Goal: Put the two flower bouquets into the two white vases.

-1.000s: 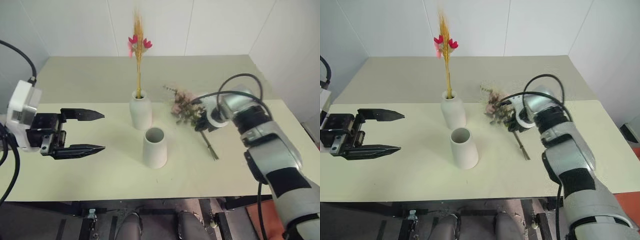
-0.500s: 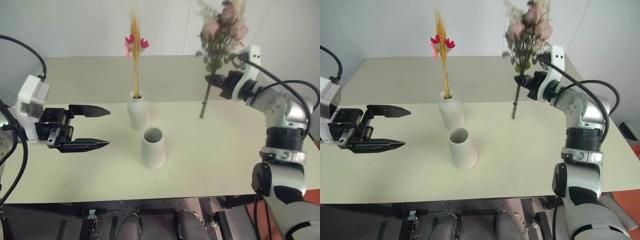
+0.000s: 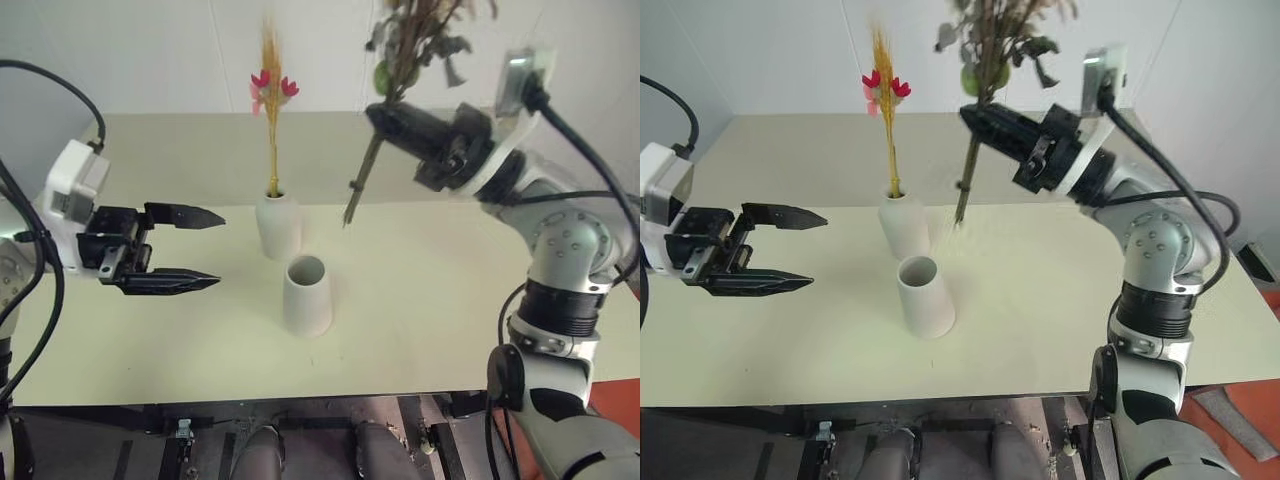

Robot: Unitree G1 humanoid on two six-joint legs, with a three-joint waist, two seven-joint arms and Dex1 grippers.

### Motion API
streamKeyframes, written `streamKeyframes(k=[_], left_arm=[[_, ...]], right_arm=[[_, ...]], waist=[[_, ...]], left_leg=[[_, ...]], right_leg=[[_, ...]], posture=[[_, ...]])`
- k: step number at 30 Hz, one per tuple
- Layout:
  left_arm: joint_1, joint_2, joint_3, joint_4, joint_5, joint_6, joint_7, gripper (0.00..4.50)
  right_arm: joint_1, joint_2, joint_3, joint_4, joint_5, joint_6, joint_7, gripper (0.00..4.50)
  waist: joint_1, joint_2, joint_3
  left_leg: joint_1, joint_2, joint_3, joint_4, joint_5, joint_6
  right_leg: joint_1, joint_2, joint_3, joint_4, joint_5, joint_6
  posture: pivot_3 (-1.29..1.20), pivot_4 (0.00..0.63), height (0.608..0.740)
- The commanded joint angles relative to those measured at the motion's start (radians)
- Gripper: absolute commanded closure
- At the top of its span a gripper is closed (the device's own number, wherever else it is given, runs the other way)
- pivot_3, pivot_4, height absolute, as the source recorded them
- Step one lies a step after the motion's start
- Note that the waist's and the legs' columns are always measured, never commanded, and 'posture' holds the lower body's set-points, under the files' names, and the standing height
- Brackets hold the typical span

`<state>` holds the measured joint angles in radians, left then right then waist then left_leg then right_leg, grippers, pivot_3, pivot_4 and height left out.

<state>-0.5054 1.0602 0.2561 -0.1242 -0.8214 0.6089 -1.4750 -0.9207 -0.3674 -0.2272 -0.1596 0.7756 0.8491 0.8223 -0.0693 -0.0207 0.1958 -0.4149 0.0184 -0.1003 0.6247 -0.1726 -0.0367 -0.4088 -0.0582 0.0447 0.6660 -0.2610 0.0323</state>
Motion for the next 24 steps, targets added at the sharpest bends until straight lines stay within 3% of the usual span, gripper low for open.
streamKeyframes(k=[1, 16, 24], left_arm=[[-0.019, 0.003, 0.016, -0.008, -0.011, -0.001, -0.003, 0.00], [-0.033, 0.015, 0.021, -0.008, -0.027, 0.022, -0.050, 0.00], [-0.013, 0.008, 0.084, -0.021, -0.098, 0.086, 0.003, 0.00]], right_arm=[[-0.011, 0.019, 0.030, -0.053, 0.052, -0.038, 0.022, 4.28], [0.020, 0.049, 0.129, -0.014, 0.064, -0.082, 0.092, 4.28], [0.050, 0.044, 0.178, 0.021, 0.030, -0.114, 0.110, 4.28]], waist=[[0.000, 0.000, 0.000], [0.002, 0.000, 0.000], [0.002, 0.000, 0.000]], left_leg=[[0.000, 0.000, 0.000, 0.000, 0.000, 0.000], [0.000, 0.000, 0.000, 0.000, 0.000, 0.000], [0.000, 0.000, 0.000, 0.000, 0.000, 0.000]], right_leg=[[0.000, 0.000, 0.000, 0.000, 0.000, 0.000], [0.000, 0.000, 0.000, 0.000, 0.000, 0.000], [0.000, 0.000, 0.000, 0.000, 0.000, 0.001]], posture=[[0.00, 0.150, 0.740], [0.00, 0.150, 0.740], [0.00, 0.150, 0.740]])
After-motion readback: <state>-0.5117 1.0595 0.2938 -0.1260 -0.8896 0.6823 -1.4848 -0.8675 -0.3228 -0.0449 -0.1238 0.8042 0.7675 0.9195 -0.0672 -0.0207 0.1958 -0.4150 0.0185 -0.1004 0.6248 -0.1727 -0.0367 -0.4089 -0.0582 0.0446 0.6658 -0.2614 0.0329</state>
